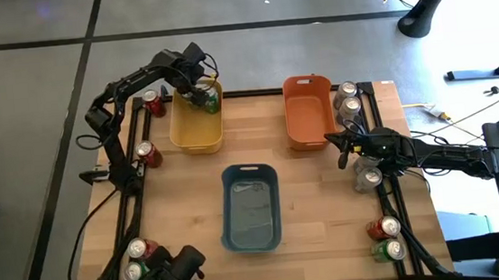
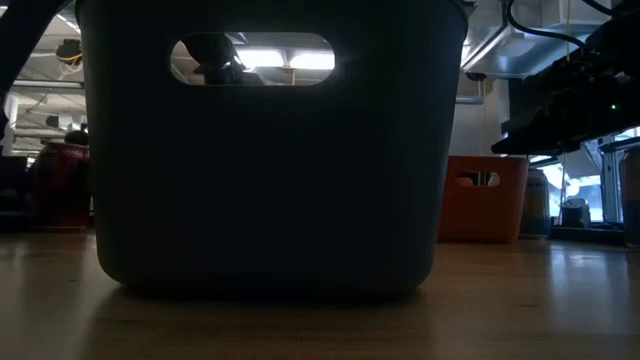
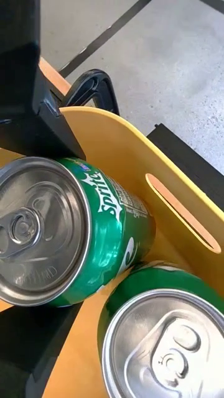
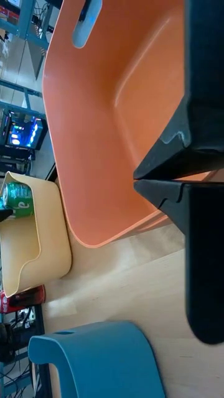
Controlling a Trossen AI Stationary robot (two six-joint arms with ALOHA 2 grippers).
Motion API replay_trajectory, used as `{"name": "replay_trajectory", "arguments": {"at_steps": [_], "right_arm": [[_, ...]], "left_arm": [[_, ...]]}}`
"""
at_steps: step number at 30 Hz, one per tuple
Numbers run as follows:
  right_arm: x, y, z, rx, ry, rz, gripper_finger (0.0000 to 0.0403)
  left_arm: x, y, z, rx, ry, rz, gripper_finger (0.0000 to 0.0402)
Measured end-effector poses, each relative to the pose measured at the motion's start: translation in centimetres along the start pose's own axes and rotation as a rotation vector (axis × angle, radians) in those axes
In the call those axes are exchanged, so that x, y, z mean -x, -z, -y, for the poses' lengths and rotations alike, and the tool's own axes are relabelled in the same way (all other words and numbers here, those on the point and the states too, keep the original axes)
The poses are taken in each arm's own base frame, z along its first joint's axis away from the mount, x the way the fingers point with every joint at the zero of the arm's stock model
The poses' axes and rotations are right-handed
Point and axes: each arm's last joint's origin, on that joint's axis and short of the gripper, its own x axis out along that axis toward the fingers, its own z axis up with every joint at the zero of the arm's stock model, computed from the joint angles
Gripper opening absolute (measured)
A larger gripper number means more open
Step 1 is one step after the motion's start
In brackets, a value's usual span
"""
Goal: Sort soda cans
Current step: Put the green soda can into the yellow bin
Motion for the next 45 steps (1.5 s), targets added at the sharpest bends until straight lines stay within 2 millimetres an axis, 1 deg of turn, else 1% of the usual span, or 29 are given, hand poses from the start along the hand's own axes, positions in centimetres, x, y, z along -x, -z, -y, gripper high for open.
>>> {"name": "replay_trajectory", "arguments": {"at_steps": [15,22,26,28,31,36,45], "right_arm": [[0.0,0.0,0.0,0.000,0.000,-0.001,0.0012],[0.0,0.0,0.0,0.001,0.000,-0.002,0.0012],[0.0,0.0,0.0,0.000,0.001,-0.002,0.0012],[0.0,0.0,0.0,0.000,0.008,-0.001,0.0012],[0.0,0.0,0.0,0.000,0.008,-0.001,0.0012],[0.0,0.0,0.0,0.001,0.001,-0.002,0.0012],[0.0,0.0,0.0,0.001,0.001,-0.002,0.0012]], "left_arm": [[0.0,0.1,0.0,-0.011,0.008,-0.006,0.0306],[0.2,0.7,0.9,-0.062,0.025,-0.070,0.0306],[0.3,0.7,1.5,-0.081,0.027,-0.071,0.0306],[0.3,0.5,1.6,-0.077,0.023,-0.056,0.0306],[-0.3,0.2,1.3,-0.057,0.022,-0.045,0.0306],[-1.8,0.0,1.1,-0.040,0.033,-0.096,0.0306],[-2.0,-0.5,1.1,-0.026,0.028,-0.052,0.0306]]}}
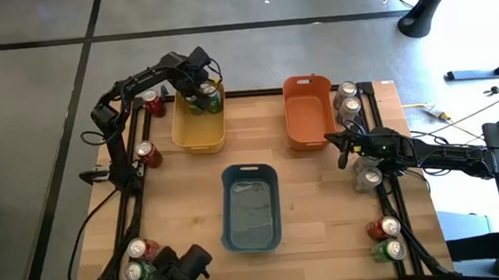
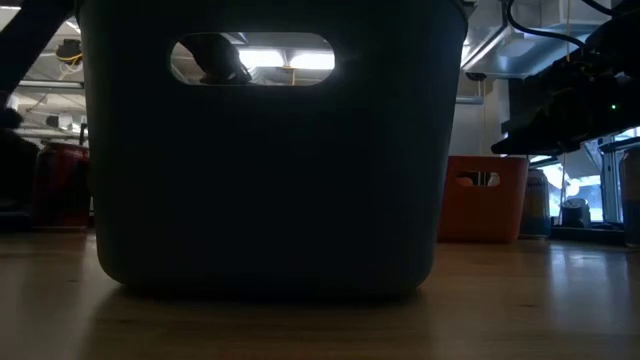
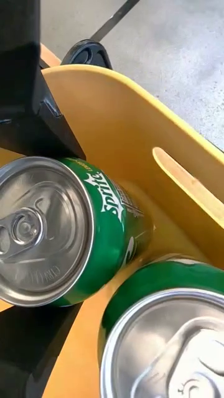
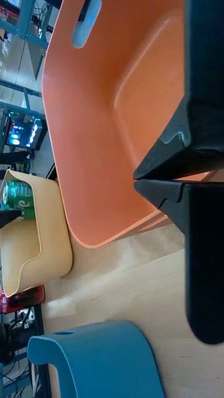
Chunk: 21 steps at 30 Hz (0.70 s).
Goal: Sort soda cans
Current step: Put the green soda can into the yellow bin
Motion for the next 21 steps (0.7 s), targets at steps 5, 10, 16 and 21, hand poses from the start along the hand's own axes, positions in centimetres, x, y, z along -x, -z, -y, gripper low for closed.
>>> {"name": "replay_trajectory", "arguments": {"at_steps": [5,10,16,21], "right_arm": [[0.0,0.0,0.0,0.000,0.000,0.000,0.0012],[0.0,0.0,0.0,0.000,0.000,0.000,0.0012],[0.0,0.0,0.0,0.000,0.000,0.000,0.0012],[0.0,0.0,0.0,0.000,-0.001,0.000,0.0012]], "left_arm": [[-0.1,-0.1,-0.1,0.021,-0.001,0.009,0.0321],[-0.1,0.0,-0.1,0.004,-0.005,0.000,0.0356],[0.9,0.2,-0.3,-0.022,-0.002,-0.033,0.0365],[3.9,0.7,-0.7,-0.013,-0.015,0.044,0.0366]]}}
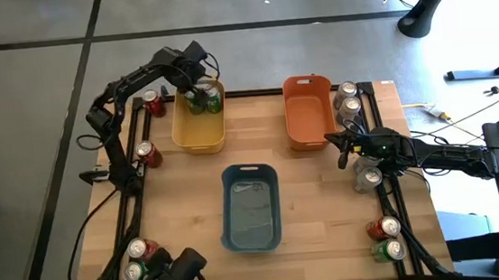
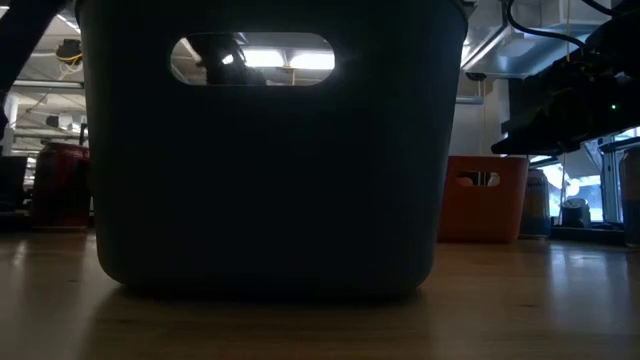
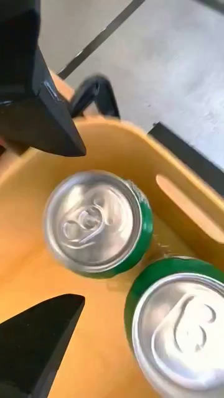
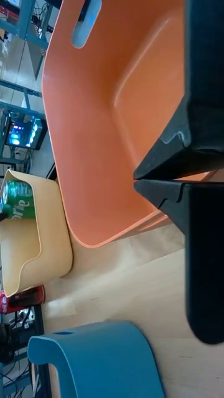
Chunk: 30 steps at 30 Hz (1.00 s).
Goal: Sort soda cans
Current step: Put the green soda can into the yellow bin
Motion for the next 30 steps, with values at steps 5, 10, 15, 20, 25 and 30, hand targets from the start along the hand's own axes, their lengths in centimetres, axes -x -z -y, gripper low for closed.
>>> {"name": "replay_trajectory", "arguments": {"at_steps": [5,10,15,20,25,30], "right_arm": [[0.0,0.0,0.0,0.000,0.000,0.000,0.0012],[0.0,0.0,0.0,0.000,0.000,0.000,0.0012],[0.0,0.0,0.0,0.000,0.000,0.000,0.0012],[0.0,0.0,0.0,0.000,0.000,0.001,0.0012],[0.0,0.0,0.0,0.000,0.000,0.000,0.0012],[0.0,0.0,0.0,0.000,0.000,0.000,0.0012]], "left_arm": [[3.8,1.2,0.2,0.007,-0.006,0.097,0.0364],[7.8,2.8,1.8,-0.027,0.009,0.196,0.0363],[11.1,4.8,4.7,-0.091,0.049,0.264,0.0363],[13.6,7.0,8.0,-0.162,0.105,0.298,0.0363],[14.9,9.0,11.8,-0.249,0.159,0.284,0.0363],[16.2,11.3,15.6,-0.342,0.216,0.290,0.0363]]}}
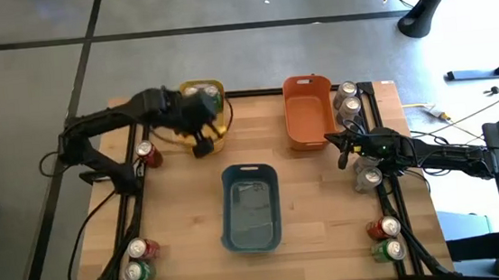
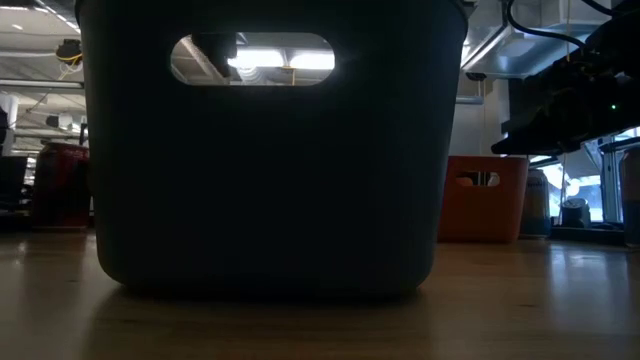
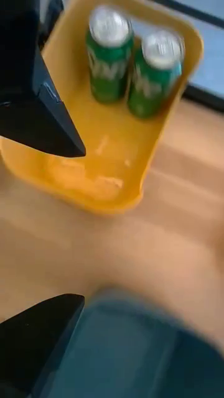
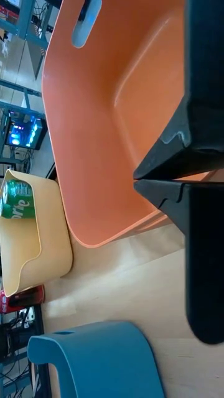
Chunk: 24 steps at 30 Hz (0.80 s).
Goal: Sort soda cans
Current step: Put the green soda can into the yellow bin
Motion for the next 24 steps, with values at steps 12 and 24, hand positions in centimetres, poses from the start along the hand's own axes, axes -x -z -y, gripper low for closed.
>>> {"name": "replay_trajectory", "arguments": {"at_steps": [12,24], "right_arm": [[0.0,0.0,0.0,0.000,0.000,0.000,0.0012],[0.0,0.0,0.0,0.001,0.000,-0.001,0.0012]], "left_arm": [[1.8,1.5,7.0,-0.080,0.139,0.075,0.0363],[3.6,4.4,12.4,0.092,0.308,0.028,0.0363]]}}
